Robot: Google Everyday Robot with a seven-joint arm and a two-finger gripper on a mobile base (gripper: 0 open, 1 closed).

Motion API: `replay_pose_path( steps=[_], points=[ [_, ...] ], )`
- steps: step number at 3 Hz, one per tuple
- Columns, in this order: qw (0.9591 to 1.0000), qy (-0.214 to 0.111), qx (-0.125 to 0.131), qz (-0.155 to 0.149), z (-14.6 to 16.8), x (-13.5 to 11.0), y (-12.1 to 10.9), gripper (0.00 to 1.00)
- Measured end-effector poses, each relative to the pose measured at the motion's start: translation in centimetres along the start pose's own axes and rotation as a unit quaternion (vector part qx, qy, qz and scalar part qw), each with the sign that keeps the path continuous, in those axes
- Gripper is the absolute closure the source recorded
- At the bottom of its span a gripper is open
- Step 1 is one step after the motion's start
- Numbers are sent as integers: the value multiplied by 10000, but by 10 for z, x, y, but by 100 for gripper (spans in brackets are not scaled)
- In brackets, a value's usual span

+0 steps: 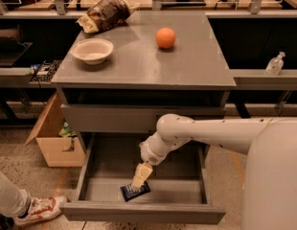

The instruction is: Pick rxbar blueberry from middle drawer and place on counter

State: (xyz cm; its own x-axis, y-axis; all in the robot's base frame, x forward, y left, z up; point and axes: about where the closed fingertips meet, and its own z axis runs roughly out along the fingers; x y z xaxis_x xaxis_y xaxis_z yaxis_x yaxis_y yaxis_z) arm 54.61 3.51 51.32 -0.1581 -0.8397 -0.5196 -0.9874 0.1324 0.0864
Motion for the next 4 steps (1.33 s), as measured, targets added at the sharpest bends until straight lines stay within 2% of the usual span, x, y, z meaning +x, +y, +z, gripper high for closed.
replay_pose_path(
  steps=[1, 2, 3, 4],
  points=[
    [10000, 87, -8, 8, 23, 14, -9, 0],
    [9998, 121, 133, 121, 48, 39, -18, 0],
    [9995, 102, 228, 185, 64, 50, -24, 0],
    [9997, -6, 142, 223, 86, 54, -23, 0]
  ],
)
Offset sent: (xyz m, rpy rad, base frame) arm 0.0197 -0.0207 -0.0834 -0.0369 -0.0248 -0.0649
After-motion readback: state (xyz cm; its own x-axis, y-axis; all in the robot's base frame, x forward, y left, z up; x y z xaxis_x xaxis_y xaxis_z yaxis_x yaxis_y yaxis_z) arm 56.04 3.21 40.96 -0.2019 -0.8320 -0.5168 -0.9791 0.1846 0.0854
